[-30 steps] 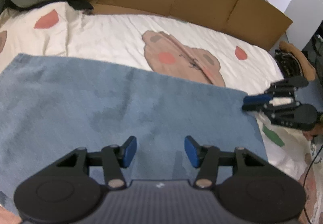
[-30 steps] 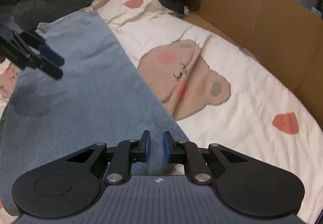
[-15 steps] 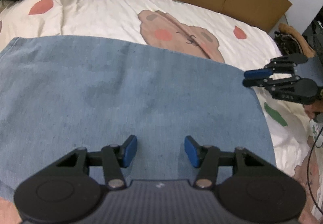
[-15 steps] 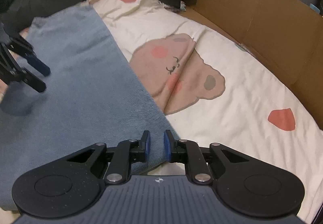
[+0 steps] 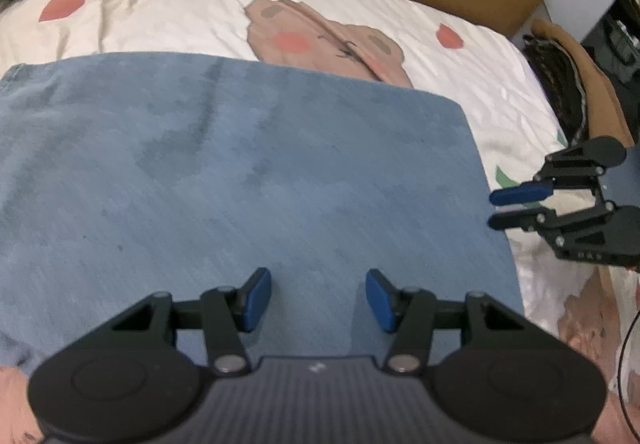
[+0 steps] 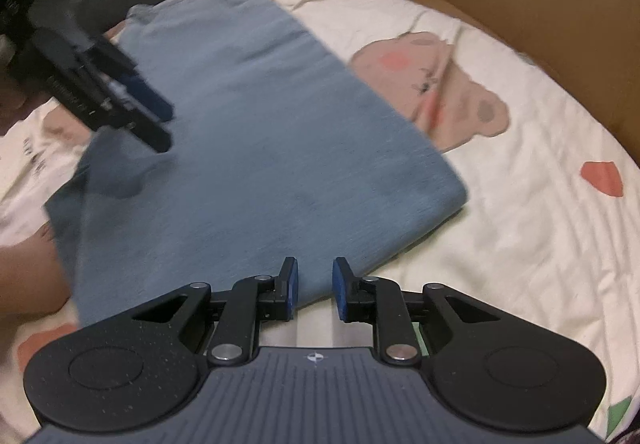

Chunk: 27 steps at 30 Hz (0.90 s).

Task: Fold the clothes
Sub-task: 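Grasp the folded jeans edge with the left gripper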

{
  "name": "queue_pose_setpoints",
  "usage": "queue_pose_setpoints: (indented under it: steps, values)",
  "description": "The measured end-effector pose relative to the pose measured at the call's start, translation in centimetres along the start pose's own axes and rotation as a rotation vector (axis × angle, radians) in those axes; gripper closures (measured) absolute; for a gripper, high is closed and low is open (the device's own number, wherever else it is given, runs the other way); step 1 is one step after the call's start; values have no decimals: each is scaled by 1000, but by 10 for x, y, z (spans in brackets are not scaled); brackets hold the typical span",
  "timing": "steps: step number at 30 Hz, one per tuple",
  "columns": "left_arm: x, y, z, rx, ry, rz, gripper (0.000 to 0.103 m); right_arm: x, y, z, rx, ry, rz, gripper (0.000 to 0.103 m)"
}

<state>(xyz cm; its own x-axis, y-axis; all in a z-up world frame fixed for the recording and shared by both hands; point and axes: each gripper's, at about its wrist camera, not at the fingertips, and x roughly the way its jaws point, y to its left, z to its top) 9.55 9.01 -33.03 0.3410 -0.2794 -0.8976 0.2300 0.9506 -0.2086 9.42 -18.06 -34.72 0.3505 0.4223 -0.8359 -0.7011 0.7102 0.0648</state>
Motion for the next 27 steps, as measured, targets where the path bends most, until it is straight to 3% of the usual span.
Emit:
queue_pose_setpoints:
  steps: [4, 16, 27]
  values:
    - [-2, -6, -5, 26, 25, -9, 47, -7, 19, -5, -37, 20, 25, 83]
    - [-5, -18, -14, 48, 80, -73, 50, -15, 50, -22, 36, 26, 138, 83]
    - [-6, -23, -25, -31, 160, -168, 68, -9, 60, -36, 32, 74, 171, 81]
